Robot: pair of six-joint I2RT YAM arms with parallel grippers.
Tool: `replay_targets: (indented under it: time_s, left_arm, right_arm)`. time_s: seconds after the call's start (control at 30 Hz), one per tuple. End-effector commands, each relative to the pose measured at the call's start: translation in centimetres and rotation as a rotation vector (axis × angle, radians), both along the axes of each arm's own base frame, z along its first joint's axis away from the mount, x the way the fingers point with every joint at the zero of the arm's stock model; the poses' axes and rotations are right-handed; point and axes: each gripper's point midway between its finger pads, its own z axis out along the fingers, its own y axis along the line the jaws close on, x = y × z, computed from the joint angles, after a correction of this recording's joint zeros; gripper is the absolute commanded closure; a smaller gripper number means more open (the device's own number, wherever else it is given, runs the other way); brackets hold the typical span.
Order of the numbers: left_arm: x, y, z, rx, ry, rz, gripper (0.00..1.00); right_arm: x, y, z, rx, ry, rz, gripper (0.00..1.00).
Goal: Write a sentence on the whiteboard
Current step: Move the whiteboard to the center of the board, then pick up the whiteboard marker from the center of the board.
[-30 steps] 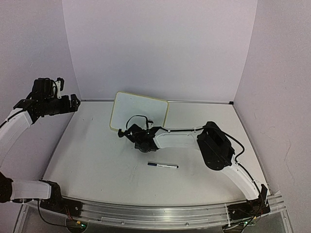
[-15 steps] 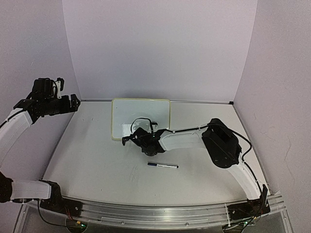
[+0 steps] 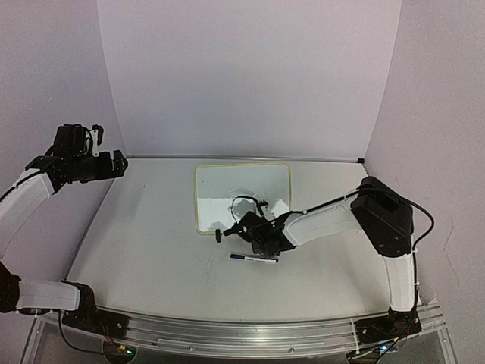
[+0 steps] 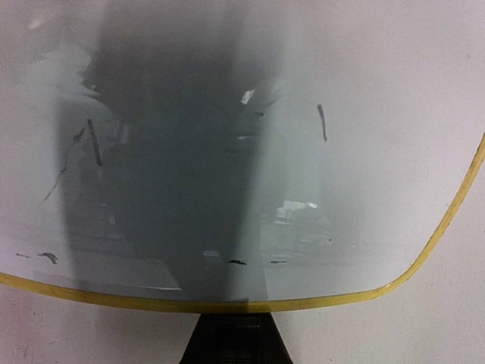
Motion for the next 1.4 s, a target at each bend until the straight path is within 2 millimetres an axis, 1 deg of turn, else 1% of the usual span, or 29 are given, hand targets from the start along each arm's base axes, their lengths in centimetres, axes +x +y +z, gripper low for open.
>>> replay_targets:
  time_s: [0.0, 0.17, 0.2, 0.27, 0.3, 0.37, 0.4, 0.47, 0.57, 0.6, 0.73, 0.77, 0.8, 0.83, 0.87, 0.9, 0.93, 0.97, 1.0, 1.03, 1.07, 1.17, 1.27, 1.37]
  left_arm:
    - [0.6, -0.5, 0.1, -0.006, -0.019, -0.025, 0.01]
    - [0.9, -0.6, -0.4, -0.004, -0.004, -0.035, 0.0]
    - [0.9, -0.7, -0.5, -0.005, -0.002, -0.037, 0.01]
    - [0.9, -0.8, -0.5, -0.006, 0.0, -0.041, 0.01]
    - [1.0, -0.8, -0.6, -0.006, 0.002, -0.043, 0.0]
    - [1.0, -0.8, -0.7, -0.004, 0.005, -0.044, 0.01]
    - [1.0, -0.8, -0.7, -0.004, 0.004, -0.044, 0.01]
    - [1.1, -0.8, -0.9, -0.004, 0.01, -0.044, 0.0]
    - [1.1, -0.8, -1.1, -0.003, 0.015, -0.045, 0.01]
    - [1.2, -0.9, -1.1, -0.003, 0.017, -0.047, 0.0]
    - [1.1, -0.9, -1.1, -0.002, 0.014, -0.048, 0.01]
    - [1.1, -0.8, -1.1, -0.001, 0.013, -0.048, 0.0]
    - [1.1, -0.8, -1.1, -0.001, 0.011, -0.048, 0.01]
    - [1.1, -0.8, -1.1, 0.0, 0.011, -0.049, 0.01]
    - [1.1, -0.9, -1.1, 0.001, 0.012, -0.052, 0.0]
    - [1.1, -0.9, -1.2, 0.002, 0.012, -0.053, 0.0]
    - [1.2, -0.9, -1.3, 0.002, 0.015, -0.055, 0.0]
    - [1.2, -0.9, -1.3, 0.002, 0.016, -0.056, 0.01]
    - [1.2, -1.0, -1.4, 0.0, 0.018, -0.061, 0.01]
    - [1.2, -1.1, -1.5, 0.001, 0.02, -0.064, 0.01]
    - [1.3, -1.3, -1.5, -0.002, 0.021, -0.074, 0.01]
    - [1.3, -1.9, -1.7, -0.017, 0.023, -0.106, 0.01]
    - [1.2, -2.4, -1.6, -0.029, 0.017, -0.135, 0.01]
    - [1.2, -2.7, -1.5, -0.034, 0.012, -0.149, 0.01]
  right_arm:
    - [-0.1, -0.1, 1.8, 0.004, -0.026, 0.072, 1.0]
    - [-0.7, 0.0, 1.1, 0.015, 0.005, 0.12, 1.0]
    - [-0.8, 0.0, 0.9, 0.016, 0.012, 0.123, 0.99]
    - [-1.1, -0.1, 0.9, 0.024, 0.019, 0.128, 0.94]
    - [-1.3, -0.4, 0.7, 0.026, 0.028, 0.13, 0.89]
    - [-1.6, -0.7, 0.8, 0.034, 0.034, 0.133, 0.84]
    - [-1.8, -0.8, 0.9, 0.04, 0.037, 0.136, 0.82]
    - [-2.3, -1.2, 1.2, 0.054, 0.042, 0.146, 0.72]
    - [-2.7, -1.4, 1.7, 0.068, 0.044, 0.162, 0.65]
    - [-3.2, -1.5, 2.0, 0.08, 0.053, 0.185, 0.6]
    - [-4.3, -1.5, 2.2, 0.106, 0.085, 0.237, 0.53]
    - [-4.6, -1.6, 2.6, 0.119, 0.089, 0.252, 0.5]
    - [-5.1, -1.9, 2.6, 0.119, 0.1, 0.266, 0.47]
    - [-5.3, -1.8, 2.9, 0.13, 0.101, 0.277, 0.47]
    - [-5.9, -1.9, 3.4, 0.145, 0.112, 0.309, 0.44]
    - [-6.4, -2.1, 3.3, 0.143, 0.121, 0.331, 0.43]
    - [-7.0, -1.8, 4.0, 0.17, 0.129, 0.369, 0.42]
    - [-7.2, -2.0, 3.9, 0.163, 0.135, 0.385, 0.4]
    - [-8.0, -1.6, 4.3, 0.181, 0.153, 0.44, 0.38]
    - [-8.4, -1.4, 4.4, 0.194, 0.164, 0.463, 0.38]
    - [-9.2, -0.9, 4.7, 0.216, 0.19, 0.516, 0.38]
    - [-11.0, 0.1, 4.8, 0.264, 0.256, 0.609, 0.41]
    - [-12.8, 1.1, 4.4, 0.3, 0.352, 0.694, 0.42]
    - [-13.2, 1.4, 3.5, 0.28, 0.413, 0.724, 0.43]
